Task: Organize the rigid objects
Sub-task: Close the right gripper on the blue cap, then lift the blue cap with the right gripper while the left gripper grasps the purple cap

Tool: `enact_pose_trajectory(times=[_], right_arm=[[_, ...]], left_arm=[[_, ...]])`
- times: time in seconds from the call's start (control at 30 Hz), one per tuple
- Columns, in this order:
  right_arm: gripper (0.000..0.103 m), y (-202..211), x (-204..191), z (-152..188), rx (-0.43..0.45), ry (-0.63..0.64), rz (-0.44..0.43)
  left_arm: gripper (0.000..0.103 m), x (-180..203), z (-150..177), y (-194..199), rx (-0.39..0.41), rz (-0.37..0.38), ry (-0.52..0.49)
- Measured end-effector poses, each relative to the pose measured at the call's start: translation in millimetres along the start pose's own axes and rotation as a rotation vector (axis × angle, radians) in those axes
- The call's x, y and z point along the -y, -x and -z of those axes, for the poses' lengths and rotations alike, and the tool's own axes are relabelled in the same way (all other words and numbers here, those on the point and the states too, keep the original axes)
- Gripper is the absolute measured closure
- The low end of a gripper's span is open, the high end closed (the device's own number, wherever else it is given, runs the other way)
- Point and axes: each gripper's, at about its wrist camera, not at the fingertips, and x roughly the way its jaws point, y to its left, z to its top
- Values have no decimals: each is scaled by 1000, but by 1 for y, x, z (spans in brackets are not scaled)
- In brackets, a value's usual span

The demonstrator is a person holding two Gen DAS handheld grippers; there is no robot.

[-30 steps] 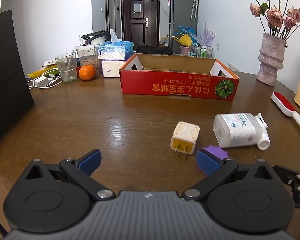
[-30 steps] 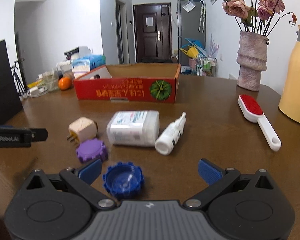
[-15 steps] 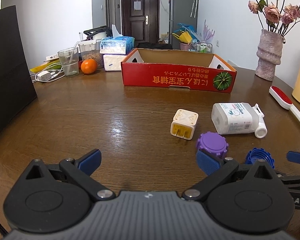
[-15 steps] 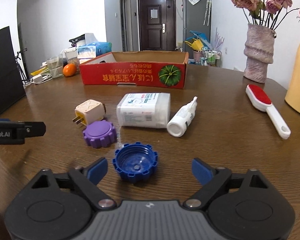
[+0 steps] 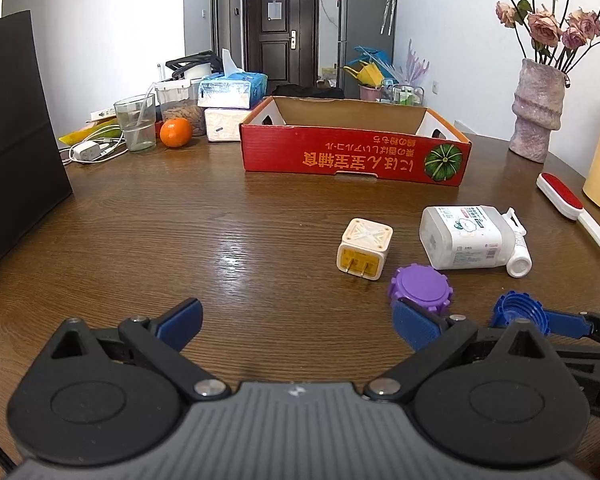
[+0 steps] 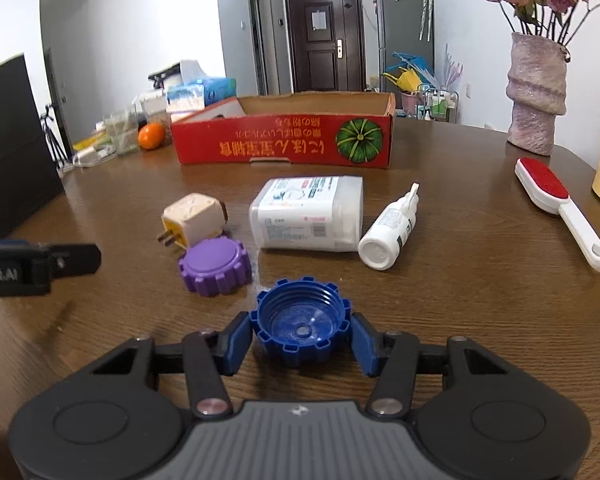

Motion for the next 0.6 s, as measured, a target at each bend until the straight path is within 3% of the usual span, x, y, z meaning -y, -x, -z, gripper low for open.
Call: enact_pose_trajectory(times=[0.6], right_arm=[[51, 19, 59, -12, 108, -57, 79]], left_arm=[[0, 46, -9, -20, -15, 24, -40]])
